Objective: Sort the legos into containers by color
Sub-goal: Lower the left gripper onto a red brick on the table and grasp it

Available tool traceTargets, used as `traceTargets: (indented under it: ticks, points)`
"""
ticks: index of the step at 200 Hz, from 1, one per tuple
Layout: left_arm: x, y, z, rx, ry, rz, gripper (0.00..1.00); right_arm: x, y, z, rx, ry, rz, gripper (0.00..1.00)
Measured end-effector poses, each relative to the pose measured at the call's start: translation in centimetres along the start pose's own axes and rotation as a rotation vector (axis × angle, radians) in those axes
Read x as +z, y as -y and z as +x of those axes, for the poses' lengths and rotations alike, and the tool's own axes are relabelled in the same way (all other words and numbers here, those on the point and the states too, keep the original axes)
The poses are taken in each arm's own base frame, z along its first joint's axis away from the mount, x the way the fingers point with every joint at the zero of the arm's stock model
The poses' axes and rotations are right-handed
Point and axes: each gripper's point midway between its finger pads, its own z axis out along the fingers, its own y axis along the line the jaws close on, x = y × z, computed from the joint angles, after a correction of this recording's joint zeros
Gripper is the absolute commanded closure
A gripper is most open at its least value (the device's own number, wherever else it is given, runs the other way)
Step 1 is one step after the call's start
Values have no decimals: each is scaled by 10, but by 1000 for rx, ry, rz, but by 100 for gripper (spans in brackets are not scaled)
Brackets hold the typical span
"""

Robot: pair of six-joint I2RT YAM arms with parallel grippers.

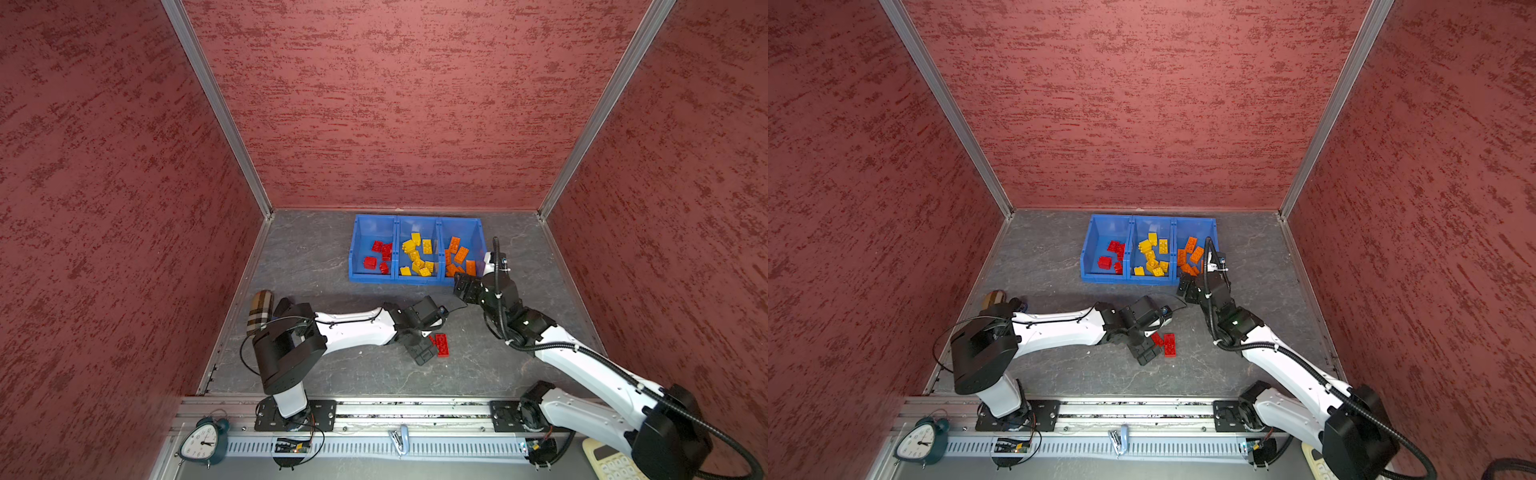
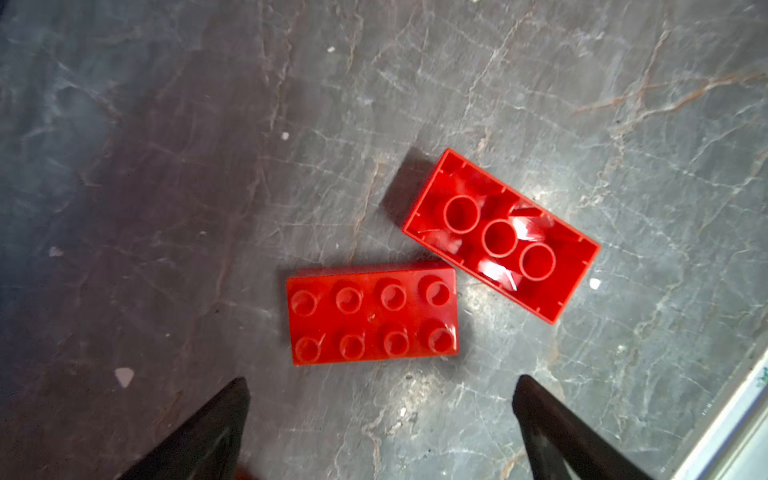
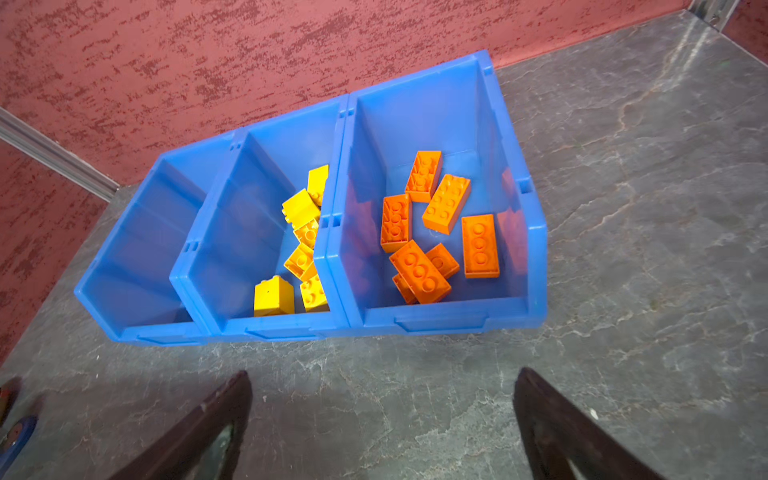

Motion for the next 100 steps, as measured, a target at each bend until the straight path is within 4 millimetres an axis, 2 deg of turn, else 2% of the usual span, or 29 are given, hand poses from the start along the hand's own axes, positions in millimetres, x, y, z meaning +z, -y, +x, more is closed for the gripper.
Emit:
traceTargets:
  ticks: [11,35,68,100]
  points:
    - [7,1,1,0,-7,-6,2,0,0,-3,8,13,1,1]
    - [18,1,0,1,-13,-35,15,0,1,-6,17,24,5,1]
    - [24,0,-18,4,21,-61,21,-1,-1,-9,24,37,-2,1]
    - [26,-2,-22,4,25,-72,32,-2,-2,-13,29,48,-8,1]
